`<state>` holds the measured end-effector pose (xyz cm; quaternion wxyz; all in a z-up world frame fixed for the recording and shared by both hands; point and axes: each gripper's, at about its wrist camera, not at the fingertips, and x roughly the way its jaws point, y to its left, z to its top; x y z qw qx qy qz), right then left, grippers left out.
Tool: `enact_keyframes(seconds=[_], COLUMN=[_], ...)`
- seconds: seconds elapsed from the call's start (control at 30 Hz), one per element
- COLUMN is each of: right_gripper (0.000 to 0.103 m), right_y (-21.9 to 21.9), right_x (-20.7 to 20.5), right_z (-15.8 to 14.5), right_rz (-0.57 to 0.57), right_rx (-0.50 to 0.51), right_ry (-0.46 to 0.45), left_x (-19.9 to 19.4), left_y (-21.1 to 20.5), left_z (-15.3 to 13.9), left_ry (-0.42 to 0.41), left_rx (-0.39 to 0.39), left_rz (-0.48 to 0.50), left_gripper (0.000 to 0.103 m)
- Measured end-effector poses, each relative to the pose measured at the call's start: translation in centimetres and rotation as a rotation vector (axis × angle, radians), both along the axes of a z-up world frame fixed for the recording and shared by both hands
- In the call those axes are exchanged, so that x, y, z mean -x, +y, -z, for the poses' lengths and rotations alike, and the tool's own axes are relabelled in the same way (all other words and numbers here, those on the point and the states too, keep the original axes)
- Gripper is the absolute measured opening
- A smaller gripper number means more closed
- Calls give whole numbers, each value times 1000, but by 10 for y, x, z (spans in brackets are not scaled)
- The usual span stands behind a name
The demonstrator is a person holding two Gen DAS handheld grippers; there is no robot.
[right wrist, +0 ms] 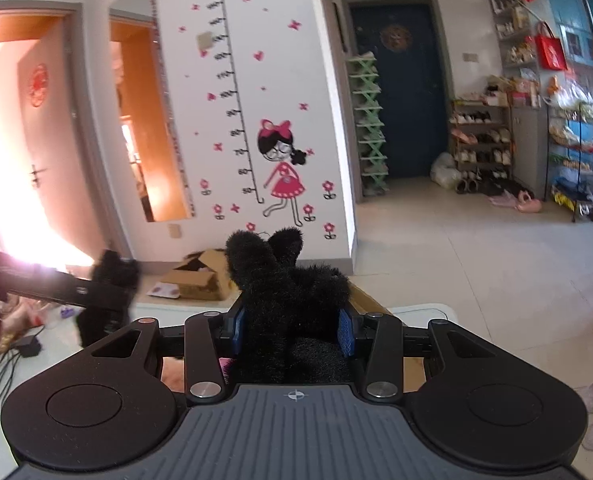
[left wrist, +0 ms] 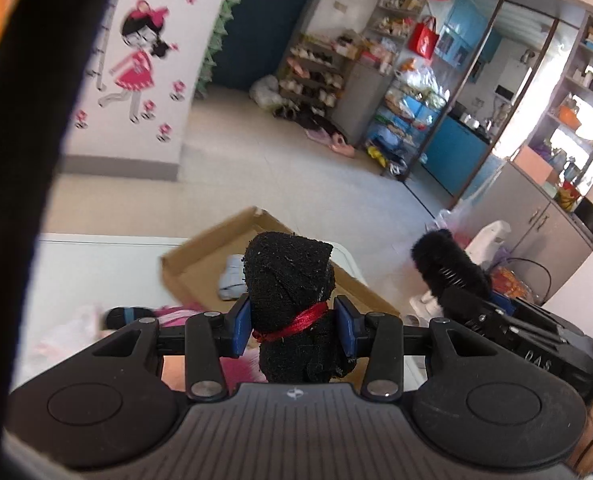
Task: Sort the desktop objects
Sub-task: 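Carry both black plushes toward the cardboard box, then drop both black plushes into the box by opening both tools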
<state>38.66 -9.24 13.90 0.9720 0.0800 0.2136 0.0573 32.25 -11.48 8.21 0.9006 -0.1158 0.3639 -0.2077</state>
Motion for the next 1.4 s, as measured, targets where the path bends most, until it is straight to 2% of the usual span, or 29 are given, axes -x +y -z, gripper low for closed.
enact_keyframes(seconds=[0.27,0.47,0.67,0.97,1.1,1.17,1.3,1.4], right_gripper=[49,49,49,49,49,49,51,55], right_y=[-18,-28,-28,-21,-22,-23,-28,-34], right_x=[-45,-84,-131,-193,-208,-214,-216,-213], right_z=[8,25,56,104,122,130,139,141], right_rz=[51,73,85,91,98,100,122,130], right_rx=[-6,-41,-34,-40,-70,-94,-131,-163], right_ry=[31,75,136,210,233,245,241,235], left_x=[-55,-79,-107,-137,-144,-149,-156,-150], left_y=[-46,-51,-54,-79,-91,-95,-100,-97], left_z=[16,20,37,65,69,73,83,80], left_ry=[23,19,16,24,-6,-2,-6,-32], left_rx=[-48,-113,-217,-391,-454,-460,-506,-530], left_rz=[26,47,76,211,249,260,273,268], left_gripper=[39,39,40,40,40,41,42,46])
